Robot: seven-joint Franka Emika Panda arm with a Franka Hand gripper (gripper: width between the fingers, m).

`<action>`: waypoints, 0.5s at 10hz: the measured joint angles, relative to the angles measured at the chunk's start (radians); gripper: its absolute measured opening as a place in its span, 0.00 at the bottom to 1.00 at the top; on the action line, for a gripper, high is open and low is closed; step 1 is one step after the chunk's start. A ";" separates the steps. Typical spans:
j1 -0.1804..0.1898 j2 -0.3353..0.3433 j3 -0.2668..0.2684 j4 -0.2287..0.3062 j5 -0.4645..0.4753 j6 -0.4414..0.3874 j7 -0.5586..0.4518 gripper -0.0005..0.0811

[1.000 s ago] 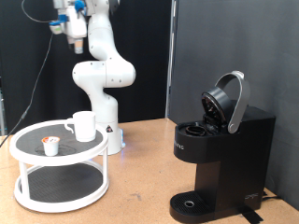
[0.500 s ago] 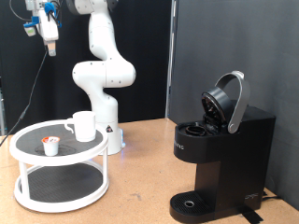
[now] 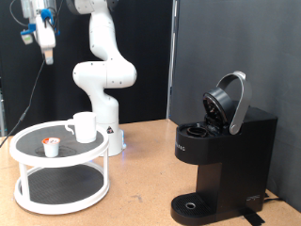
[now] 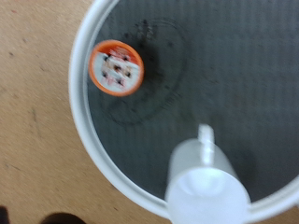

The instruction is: Make a cup of coffee with the keurig machine

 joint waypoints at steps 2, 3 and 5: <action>0.000 0.055 -0.002 -0.042 0.000 0.120 0.035 0.91; 0.002 0.090 -0.002 -0.052 0.001 0.157 0.039 0.91; 0.004 0.166 -0.002 -0.065 0.001 0.220 0.039 0.91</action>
